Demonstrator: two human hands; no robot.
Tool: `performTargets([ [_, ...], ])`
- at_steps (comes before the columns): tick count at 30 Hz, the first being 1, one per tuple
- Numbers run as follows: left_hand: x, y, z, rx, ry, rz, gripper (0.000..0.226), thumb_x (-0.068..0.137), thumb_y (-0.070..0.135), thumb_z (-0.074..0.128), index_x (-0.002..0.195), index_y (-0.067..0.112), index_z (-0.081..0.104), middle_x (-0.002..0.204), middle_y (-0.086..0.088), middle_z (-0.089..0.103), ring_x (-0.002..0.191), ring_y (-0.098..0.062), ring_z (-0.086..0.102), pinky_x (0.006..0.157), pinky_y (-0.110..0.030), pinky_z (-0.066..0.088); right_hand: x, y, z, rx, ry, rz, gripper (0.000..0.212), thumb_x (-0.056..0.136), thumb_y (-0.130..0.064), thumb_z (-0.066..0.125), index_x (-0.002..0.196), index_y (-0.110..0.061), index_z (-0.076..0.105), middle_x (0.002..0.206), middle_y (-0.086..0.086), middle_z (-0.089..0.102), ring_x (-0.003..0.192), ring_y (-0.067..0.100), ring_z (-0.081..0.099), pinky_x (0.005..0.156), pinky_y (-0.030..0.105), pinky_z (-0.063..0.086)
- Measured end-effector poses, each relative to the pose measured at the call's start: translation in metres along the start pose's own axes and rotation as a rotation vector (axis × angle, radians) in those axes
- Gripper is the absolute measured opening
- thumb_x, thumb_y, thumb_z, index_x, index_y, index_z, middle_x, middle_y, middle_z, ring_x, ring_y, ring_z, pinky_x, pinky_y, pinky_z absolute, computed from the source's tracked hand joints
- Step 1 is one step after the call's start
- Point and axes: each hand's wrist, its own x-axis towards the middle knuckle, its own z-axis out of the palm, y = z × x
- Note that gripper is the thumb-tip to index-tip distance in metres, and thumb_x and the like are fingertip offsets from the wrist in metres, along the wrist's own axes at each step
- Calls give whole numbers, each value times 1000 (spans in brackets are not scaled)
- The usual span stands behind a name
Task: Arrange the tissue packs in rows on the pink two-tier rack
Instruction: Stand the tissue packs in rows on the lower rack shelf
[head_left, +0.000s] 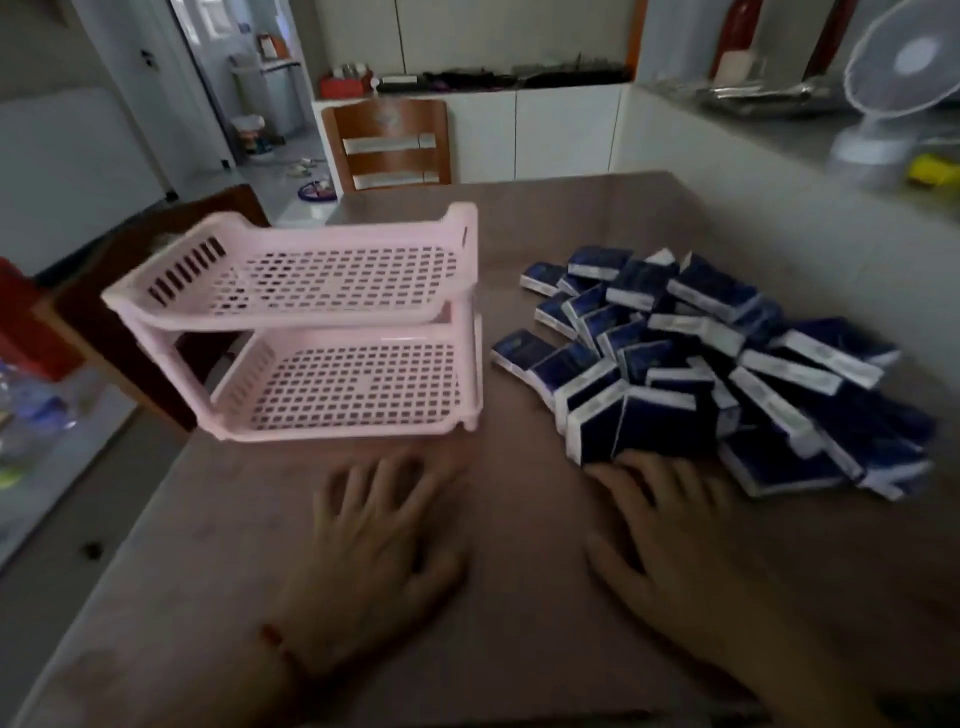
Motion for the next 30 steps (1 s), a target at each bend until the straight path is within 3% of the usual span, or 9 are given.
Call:
performTargets([
  [3, -3, 1, 7, 39, -31, -18, 65, 84, 73, 24, 143, 45, 28, 142, -2, 40, 124, -29, 43, 105, -51, 33, -5, 1, 4, 7, -38, 12, 64, 90, -69, 21, 147, -41, 24, 148, -8, 23, 135, 20, 28, 111, 43, 24],
  [7, -18, -3, 7, -34, -44, 0, 66, 82, 76, 14, 143, 54, 23, 147, 3, 34, 133, -27, 36, 108, -49, 28, -8, 1, 5, 26, -2, -4, 59, 94, -66, 33, 147, -40, 30, 147, -4, 28, 135, 23, 28, 109, 44, 25],
  [14, -35, -4, 0, -9, -208, 33, 80, 75, 80, -3, 150, 54, 4, 164, 3, 13, 150, -23, 12, 119, -55, 15, -26, -8, 7, 32, -53, 3, 61, 99, -61, 27, 154, -36, 21, 155, -5, 21, 142, 22, 19, 112, 45, 22],
  [24, -36, -4, 1, -5, -185, 66, 87, 70, 85, -15, 150, 55, -3, 164, 7, 8, 151, -17, 7, 121, -51, 12, -26, -7, 10, 59, -50, -24, 63, 101, -58, 24, 157, -31, 16, 156, -5, 17, 144, 19, 16, 114, 43, 23],
  [30, -35, -6, 3, -26, -197, 63, 81, 74, 80, -9, 151, 54, -4, 165, 8, 6, 152, -17, 4, 122, -51, 8, -25, -7, 11, 55, 5, -27, 62, 100, -57, 30, 155, -30, 23, 154, -3, 21, 140, 18, 22, 112, 40, 26],
])
